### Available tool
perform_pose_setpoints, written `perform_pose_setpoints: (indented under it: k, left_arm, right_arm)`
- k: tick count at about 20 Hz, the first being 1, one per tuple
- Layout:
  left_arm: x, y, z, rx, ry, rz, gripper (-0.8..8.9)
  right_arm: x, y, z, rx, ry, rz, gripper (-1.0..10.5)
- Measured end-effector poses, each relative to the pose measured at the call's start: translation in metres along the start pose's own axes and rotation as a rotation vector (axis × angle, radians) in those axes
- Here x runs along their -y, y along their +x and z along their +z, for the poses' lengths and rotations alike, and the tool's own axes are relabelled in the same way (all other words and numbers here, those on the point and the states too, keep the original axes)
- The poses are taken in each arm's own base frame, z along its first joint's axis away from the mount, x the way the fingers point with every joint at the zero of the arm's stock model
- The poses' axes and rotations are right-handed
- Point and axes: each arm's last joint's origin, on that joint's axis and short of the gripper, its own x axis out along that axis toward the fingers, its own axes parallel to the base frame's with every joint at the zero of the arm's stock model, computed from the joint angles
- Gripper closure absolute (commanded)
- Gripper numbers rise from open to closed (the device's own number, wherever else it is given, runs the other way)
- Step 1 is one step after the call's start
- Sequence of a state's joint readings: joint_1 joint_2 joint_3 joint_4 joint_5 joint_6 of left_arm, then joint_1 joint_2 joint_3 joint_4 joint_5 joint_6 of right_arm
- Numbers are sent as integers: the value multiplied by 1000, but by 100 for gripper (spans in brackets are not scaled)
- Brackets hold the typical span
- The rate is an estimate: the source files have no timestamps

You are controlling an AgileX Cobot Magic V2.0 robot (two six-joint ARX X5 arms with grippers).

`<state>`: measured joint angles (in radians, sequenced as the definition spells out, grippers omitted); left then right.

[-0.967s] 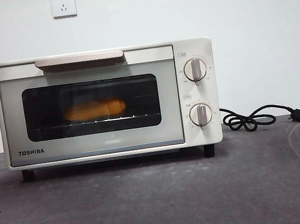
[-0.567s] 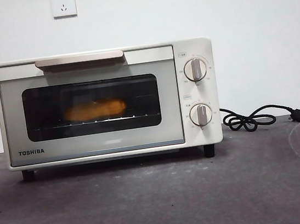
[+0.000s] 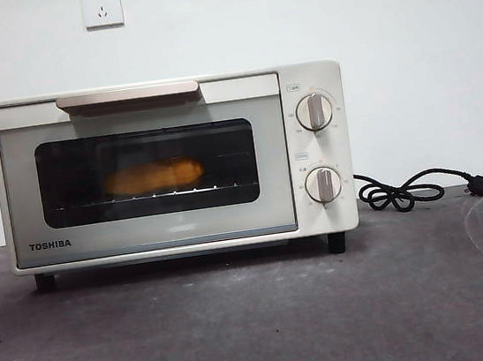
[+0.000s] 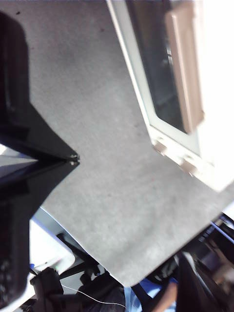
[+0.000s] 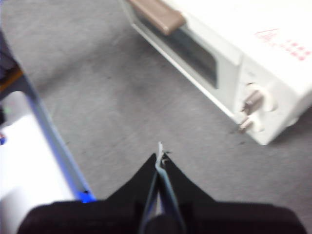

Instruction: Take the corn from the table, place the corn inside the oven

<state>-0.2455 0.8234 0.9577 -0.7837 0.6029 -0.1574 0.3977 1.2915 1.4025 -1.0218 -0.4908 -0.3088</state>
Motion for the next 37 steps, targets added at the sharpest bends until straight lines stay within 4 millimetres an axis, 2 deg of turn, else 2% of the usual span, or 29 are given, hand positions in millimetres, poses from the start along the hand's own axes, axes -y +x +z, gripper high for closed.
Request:
perform_pose_setpoints:
  k: [4,8,15,17,20,25,30,37]
  left_arm:
    - [-9,15,3,-56,-35,12,818]
    - [-8,12,4,-33,-22,43,818]
    - [14,-29,-7,146,91,67,818]
    - [20,-44,-6,269,168,118,818]
    - [31,-70,3,542,285,240,817]
    - [45,-92,4,797,414,263,817]
    - [31,-77,-15,958,510,242,817]
    - [0,-44,-61,1241,655,216,818]
  right_arm:
    - [4,0,4,20,-28,-115,962]
    - [9,-1,10,51,-51,-220,962]
    - [12,-2,15,90,-70,-301,962]
    - [12,-3,15,92,-70,-302,962]
    - [12,-3,16,98,-73,-304,962]
    - [12,-3,17,106,-76,-306,962]
    - [12,-3,17,106,-76,-306,962]
    - [12,-3,17,106,-76,-307,962]
